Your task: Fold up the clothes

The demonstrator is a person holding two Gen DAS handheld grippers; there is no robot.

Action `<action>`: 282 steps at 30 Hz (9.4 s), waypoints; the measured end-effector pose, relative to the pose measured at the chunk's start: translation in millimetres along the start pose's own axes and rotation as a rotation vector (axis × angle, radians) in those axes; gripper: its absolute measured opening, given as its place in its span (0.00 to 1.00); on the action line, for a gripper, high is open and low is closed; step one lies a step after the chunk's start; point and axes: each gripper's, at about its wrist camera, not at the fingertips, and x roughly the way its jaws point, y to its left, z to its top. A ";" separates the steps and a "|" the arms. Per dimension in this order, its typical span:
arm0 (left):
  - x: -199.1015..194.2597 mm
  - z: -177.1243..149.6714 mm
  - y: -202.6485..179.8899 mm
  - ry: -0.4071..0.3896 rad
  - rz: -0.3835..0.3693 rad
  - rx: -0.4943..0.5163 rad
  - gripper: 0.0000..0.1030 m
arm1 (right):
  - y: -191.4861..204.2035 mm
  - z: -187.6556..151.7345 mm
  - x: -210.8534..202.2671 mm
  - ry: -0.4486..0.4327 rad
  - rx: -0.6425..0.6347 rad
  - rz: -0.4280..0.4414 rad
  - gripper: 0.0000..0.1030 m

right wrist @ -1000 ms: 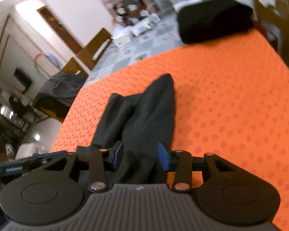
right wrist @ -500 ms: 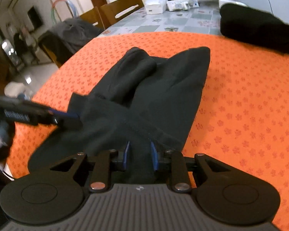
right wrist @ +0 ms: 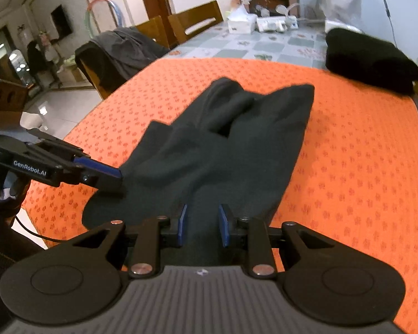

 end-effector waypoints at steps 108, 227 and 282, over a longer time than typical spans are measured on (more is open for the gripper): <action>30.8 42.8 -10.5 -0.157 0.185 -0.019 0.37 | -16.7 45.1 48.9 -0.078 0.004 -0.104 0.28; 78.9 187.0 112.8 -0.245 0.213 -0.429 0.27 | -164.5 182.9 152.3 0.030 0.228 -0.038 0.37; 83.6 169.9 41.3 -0.173 0.268 -0.114 0.54 | -102.4 154.0 140.7 0.007 -0.042 -0.164 0.46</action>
